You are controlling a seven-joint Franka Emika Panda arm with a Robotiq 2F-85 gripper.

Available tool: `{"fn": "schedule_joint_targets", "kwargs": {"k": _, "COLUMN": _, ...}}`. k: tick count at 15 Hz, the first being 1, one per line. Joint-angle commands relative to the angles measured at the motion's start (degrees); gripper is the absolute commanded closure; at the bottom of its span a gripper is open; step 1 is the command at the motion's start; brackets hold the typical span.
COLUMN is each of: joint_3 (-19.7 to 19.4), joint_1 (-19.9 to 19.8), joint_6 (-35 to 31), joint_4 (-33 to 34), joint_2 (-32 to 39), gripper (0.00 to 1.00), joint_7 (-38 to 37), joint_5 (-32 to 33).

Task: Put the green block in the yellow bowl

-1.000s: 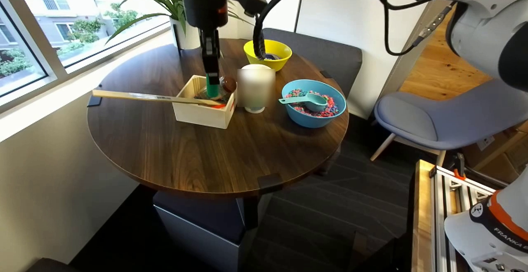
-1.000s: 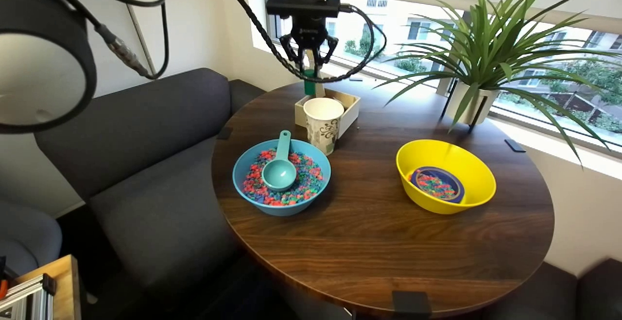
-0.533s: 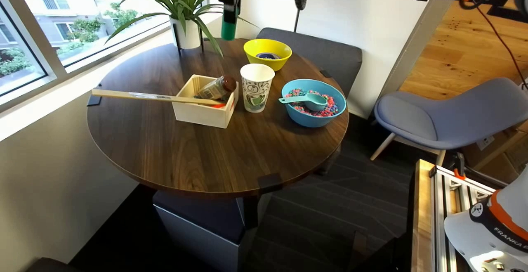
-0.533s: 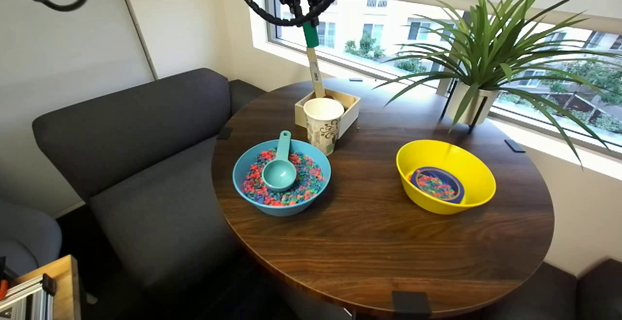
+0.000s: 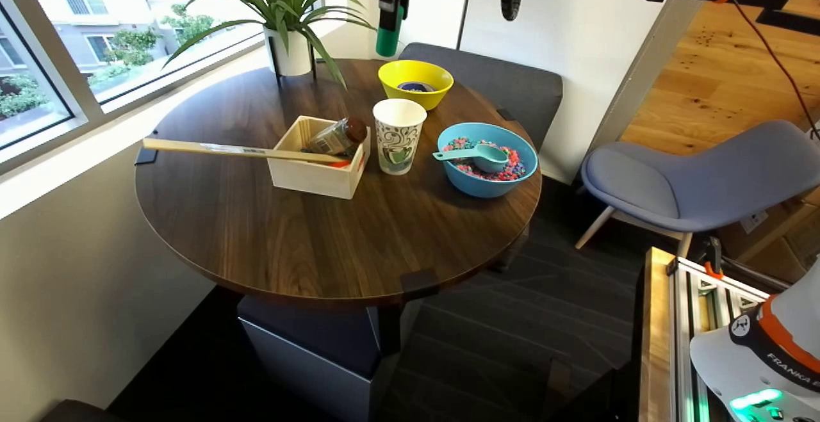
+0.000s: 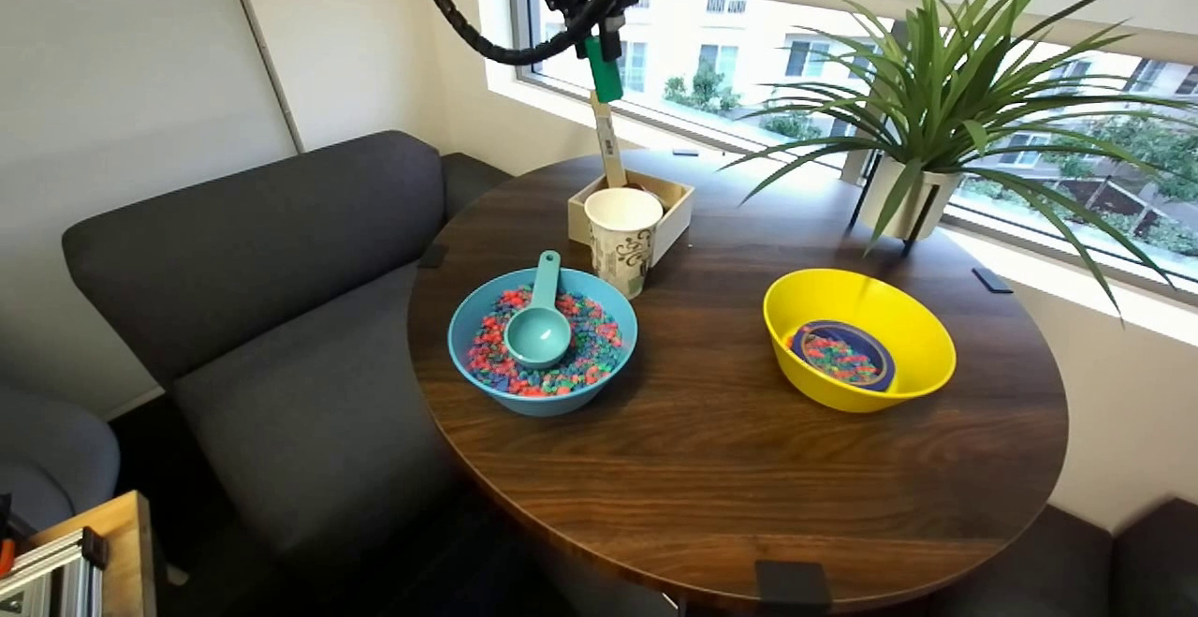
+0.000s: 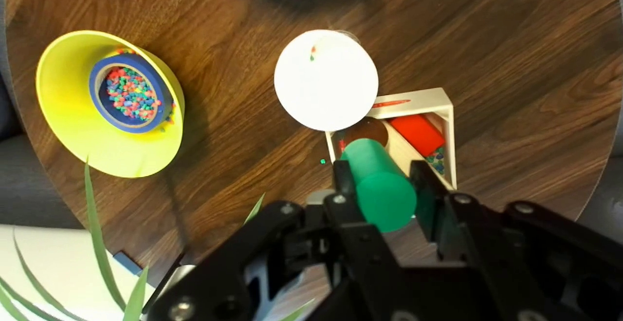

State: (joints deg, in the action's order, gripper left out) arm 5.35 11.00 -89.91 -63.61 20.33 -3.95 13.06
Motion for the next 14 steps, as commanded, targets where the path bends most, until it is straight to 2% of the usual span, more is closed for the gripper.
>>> {"fn": "schedule_joint_targets", "kwargs": {"k": 1, "joint_3": -0.8, "joint_1": -2.7, "joint_6": -1.5, "joint_4": -8.5, "joint_2": -6.8, "gripper": 0.92, "joint_7": 3.2, "joint_5": -0.5}}
{"fn": "schedule_joint_targets", "kwargs": {"k": 5, "joint_3": -2.2, "joint_1": -8.4, "joint_6": -11.6, "joint_4": -18.4, "joint_2": -14.6, "gripper": 0.92, "joint_7": 11.2, "joint_5": -3.7}}
{"fn": "schedule_joint_targets", "kwargs": {"k": 9, "joint_3": -5.7, "joint_1": -14.8, "joint_6": -25.1, "joint_4": -29.1, "joint_2": -21.6, "gripper": 0.92, "joint_7": 19.3, "joint_5": -12.7}}
{"fn": "schedule_joint_targets", "kwargs": {"k": 11, "joint_3": -8.1, "joint_1": -16.8, "joint_6": -21.5, "joint_4": -32.9, "joint_2": -24.6, "gripper": 0.92, "joint_7": 16.1, "joint_5": -16.3}}
{"fn": "schedule_joint_targets", "kwargs": {"k": 12, "joint_3": -7.5, "joint_1": -15.0, "joint_6": -21.2, "joint_4": -25.5, "joint_2": -19.4, "gripper": 0.67, "joint_7": 17.0, "joint_5": -13.2}}
{"fn": "schedule_joint_targets", "kwargs": {"k": 14, "joint_3": -9.1, "joint_1": -16.5, "joint_6": -21.2, "joint_4": -29.1, "joint_2": -21.9, "gripper": 0.67, "joint_7": 17.0, "joint_5": -14.8}}
